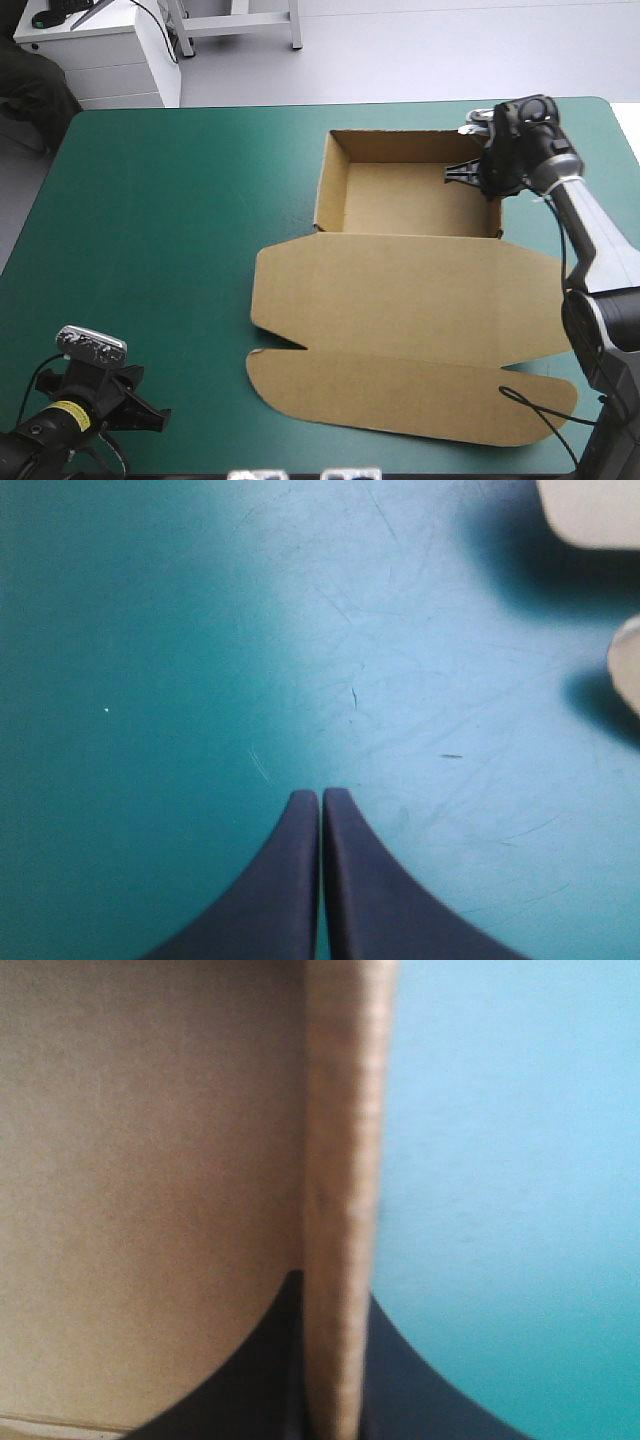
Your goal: Fold the box
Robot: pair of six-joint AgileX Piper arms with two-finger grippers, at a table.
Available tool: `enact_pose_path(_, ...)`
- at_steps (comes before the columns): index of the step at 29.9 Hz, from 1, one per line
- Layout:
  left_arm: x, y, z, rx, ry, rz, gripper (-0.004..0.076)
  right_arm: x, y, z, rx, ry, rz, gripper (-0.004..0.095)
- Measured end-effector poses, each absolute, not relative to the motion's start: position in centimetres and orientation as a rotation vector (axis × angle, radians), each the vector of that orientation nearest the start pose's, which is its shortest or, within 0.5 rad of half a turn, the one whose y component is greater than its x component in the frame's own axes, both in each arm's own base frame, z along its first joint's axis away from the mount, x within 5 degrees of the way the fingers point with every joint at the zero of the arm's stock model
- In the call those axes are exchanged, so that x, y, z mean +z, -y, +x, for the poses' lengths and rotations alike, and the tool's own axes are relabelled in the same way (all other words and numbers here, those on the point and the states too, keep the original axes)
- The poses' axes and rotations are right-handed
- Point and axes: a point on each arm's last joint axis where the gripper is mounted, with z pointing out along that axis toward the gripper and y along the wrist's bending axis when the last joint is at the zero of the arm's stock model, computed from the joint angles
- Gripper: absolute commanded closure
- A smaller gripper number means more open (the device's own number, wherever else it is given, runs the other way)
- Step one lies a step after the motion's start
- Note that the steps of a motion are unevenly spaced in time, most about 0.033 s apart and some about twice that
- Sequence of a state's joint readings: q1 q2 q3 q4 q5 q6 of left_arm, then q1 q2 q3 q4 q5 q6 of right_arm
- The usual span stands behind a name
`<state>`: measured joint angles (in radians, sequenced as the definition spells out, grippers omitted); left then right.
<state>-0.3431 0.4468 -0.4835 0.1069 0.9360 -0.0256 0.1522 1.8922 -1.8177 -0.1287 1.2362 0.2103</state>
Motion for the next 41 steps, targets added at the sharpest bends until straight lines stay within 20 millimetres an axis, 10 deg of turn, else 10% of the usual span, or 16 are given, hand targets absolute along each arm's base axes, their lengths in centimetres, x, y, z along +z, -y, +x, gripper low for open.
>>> enact_pose_path(10,26.7,1.6,6.9,-0.043,-2.341,0.410,0.0731,34.4,9.9,38.1,-0.211,-2.695,0.471,0.0927)
enact_pose_path(16,26.7,1.6,6.9,-0.043,-2.341,0.410,0.0731,34.2,15.1,36.4,-0.293,-2.675,0.640,0.0926)
enact_pose_path(24,26.7,1.6,6.9,-0.043,-2.340,0.410,0.0731,32.5,17.6,36.7,-0.483,-2.695,0.640,0.0908)
enact_pose_path(34,26.7,1.6,6.9,-0.043,-2.340,0.410,0.0731,28.5,18.1,38.2,-0.448,-2.822,0.603,0.0548)
enact_pose_path(41,26.7,1.6,6.9,-0.043,-2.340,0.410,0.0731,28.3,18.2,38.2,-0.465,-2.837,0.584,0.0529)
